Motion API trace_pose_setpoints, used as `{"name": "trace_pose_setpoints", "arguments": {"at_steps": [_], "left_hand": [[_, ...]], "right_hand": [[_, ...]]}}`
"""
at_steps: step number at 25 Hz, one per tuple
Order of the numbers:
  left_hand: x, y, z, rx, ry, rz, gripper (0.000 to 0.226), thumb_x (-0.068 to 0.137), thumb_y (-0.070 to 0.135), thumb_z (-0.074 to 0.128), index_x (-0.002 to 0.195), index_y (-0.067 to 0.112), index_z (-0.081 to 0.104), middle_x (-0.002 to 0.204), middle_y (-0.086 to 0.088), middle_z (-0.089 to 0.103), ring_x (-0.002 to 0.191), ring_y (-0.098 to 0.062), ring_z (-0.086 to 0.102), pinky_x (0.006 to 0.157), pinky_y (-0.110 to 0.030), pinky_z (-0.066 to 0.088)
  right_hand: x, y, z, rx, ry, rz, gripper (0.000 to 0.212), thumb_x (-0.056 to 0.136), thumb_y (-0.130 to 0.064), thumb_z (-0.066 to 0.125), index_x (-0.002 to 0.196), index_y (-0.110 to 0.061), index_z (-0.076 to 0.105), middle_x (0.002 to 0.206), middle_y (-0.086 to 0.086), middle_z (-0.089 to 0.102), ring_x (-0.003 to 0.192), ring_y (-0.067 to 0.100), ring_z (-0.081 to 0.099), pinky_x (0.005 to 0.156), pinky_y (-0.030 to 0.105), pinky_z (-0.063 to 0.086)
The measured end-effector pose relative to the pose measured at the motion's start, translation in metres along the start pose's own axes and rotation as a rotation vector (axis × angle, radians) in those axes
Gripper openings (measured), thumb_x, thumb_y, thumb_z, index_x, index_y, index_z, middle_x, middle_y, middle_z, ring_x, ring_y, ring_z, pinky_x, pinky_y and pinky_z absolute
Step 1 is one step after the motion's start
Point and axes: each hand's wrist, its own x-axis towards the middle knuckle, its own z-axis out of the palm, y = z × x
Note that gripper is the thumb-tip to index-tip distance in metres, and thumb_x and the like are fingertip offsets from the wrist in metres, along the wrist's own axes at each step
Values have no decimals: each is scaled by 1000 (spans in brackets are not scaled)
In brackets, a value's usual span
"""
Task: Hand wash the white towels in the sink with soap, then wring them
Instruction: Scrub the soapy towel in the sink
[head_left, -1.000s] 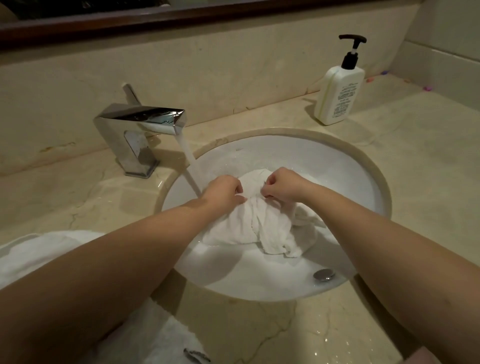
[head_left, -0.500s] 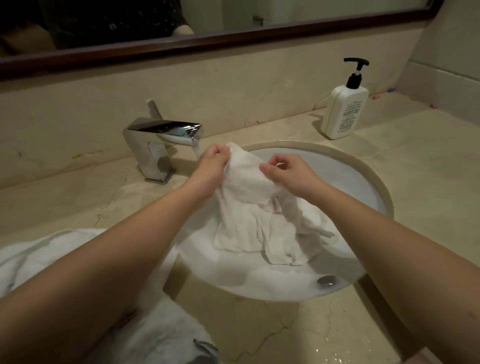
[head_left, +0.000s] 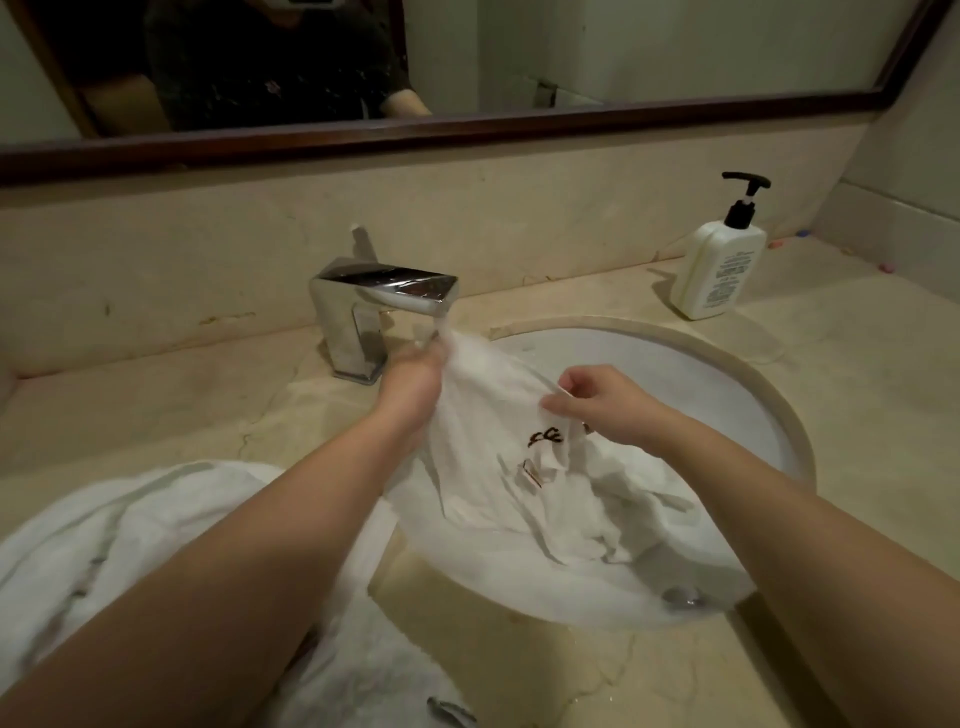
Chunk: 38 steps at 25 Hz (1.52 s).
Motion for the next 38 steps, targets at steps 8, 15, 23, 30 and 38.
{"name": "trace_pose_setpoints", "arguments": {"at_steps": [8,15,23,30,38], "left_hand": [[-21,8,6,124,-432,66,68,70,57,87,123,18,70,112,-4,77,104,-23,74,99,-44,56],[-10,0,7,82,-303,53,79,58,68,79,116,15,72,106,-6,78,99,-26,75,98,-51,56],[-11,-3,14,255,-147,131,70,62,79,58,100,21,72,100,-2,76,97,-24,72,94,-52,55],[-12,0,14,36,-200,-39,84,59,79,70,121,23,70,115,-1,75,106,-21,71,99,-44,55],[-15,3,17,140,4,29,89,76,85,54,144,27,51,141,0,56,130,-28,53,110,-53,44]], "right_hand": [[18,-46,11,483,51,26,31,99,-28,58,90,0,68,81,7,68,74,21,65,67,30,52],[17,-45,24,111,224,105,31,89,-41,69,82,-10,66,73,-5,64,65,11,58,59,25,44],[11,-46,5,596,-49,206,10,99,-9,60,92,-4,65,84,9,69,76,20,66,72,31,57],[14,-48,6,359,93,111,43,98,-36,61,94,7,67,83,10,67,76,22,62,76,36,49],[-11,-30,38,362,146,186,55,93,-43,67,100,12,66,86,16,73,73,20,65,74,33,59]]}}
